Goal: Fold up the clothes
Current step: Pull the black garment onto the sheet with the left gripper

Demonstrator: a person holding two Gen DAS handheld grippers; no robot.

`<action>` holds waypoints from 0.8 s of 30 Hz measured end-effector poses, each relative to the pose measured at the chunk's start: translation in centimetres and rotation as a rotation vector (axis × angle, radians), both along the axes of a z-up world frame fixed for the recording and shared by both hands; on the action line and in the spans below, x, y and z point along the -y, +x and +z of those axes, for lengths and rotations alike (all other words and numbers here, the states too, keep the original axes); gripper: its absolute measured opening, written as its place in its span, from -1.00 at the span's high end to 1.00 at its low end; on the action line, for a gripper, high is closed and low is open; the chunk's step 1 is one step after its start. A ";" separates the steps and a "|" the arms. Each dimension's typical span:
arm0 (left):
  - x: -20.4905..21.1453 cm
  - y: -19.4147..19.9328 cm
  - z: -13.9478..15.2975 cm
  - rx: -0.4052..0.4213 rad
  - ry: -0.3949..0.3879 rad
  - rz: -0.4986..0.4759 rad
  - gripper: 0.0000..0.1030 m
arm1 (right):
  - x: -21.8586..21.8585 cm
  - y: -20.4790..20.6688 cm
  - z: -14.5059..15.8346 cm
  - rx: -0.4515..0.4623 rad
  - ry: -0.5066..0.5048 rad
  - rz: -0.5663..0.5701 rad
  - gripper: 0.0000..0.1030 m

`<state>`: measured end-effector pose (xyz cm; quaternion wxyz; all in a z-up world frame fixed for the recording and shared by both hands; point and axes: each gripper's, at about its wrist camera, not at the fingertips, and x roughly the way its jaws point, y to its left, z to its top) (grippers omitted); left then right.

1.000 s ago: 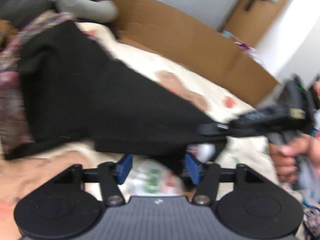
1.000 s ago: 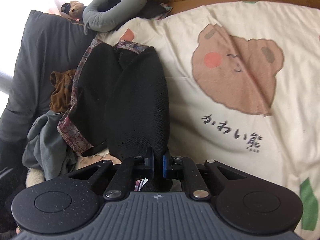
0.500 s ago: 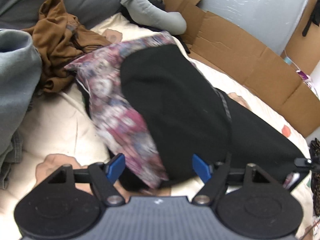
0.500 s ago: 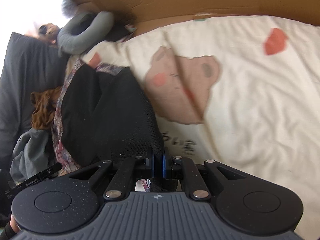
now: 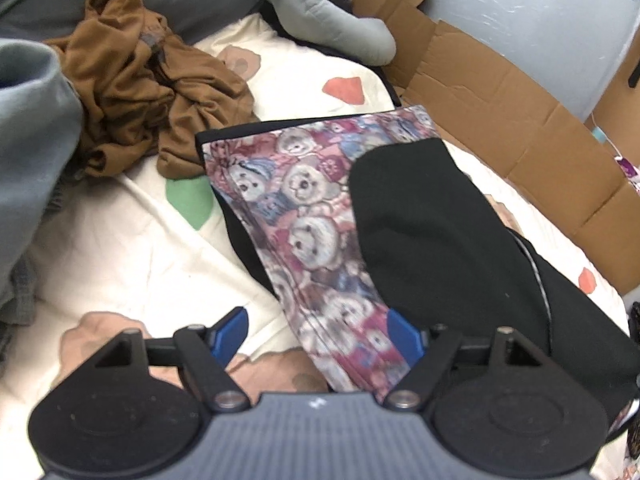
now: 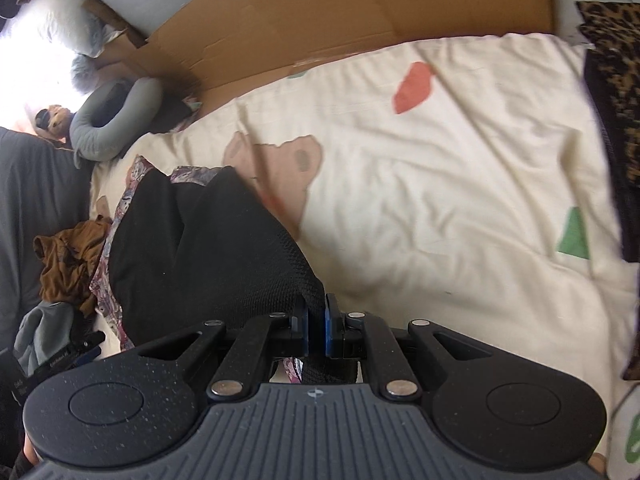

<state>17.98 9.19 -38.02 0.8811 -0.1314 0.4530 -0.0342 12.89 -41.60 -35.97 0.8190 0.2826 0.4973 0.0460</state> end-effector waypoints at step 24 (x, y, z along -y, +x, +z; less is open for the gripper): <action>0.8 6.3 -4.5 0.006 -0.071 -0.035 -0.58 | 5.5 -7.4 -1.7 -0.146 -0.075 -0.129 0.90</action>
